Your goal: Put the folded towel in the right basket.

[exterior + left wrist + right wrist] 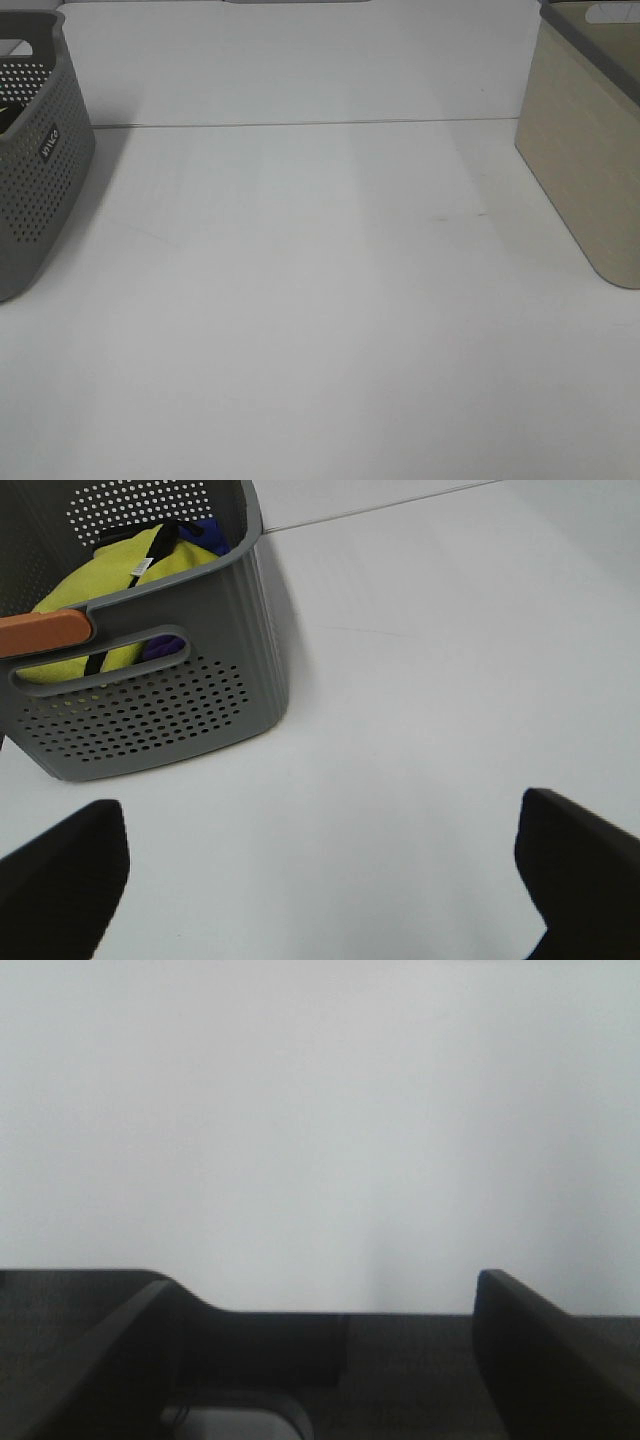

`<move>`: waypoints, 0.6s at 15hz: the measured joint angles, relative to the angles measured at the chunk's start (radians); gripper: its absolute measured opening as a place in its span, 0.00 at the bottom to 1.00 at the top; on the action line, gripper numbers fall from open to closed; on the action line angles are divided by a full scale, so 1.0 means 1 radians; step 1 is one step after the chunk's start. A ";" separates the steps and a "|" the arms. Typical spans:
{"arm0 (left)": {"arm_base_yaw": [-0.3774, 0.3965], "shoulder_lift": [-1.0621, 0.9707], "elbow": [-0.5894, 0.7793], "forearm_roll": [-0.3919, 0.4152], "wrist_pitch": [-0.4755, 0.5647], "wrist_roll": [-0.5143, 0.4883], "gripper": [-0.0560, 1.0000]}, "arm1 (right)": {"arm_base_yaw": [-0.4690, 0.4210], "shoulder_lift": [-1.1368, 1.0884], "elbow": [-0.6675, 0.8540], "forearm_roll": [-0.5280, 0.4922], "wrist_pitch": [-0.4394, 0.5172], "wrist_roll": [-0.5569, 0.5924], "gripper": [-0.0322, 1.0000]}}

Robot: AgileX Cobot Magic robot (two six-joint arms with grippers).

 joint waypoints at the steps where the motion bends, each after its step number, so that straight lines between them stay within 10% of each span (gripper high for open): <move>1: 0.000 0.000 0.000 0.000 0.000 0.000 0.99 | 0.000 0.000 0.000 0.000 0.000 0.000 0.75; 9: 0.000 0.000 0.000 0.000 0.000 0.000 0.99 | 0.000 -0.408 0.004 0.000 -0.016 -0.044 0.75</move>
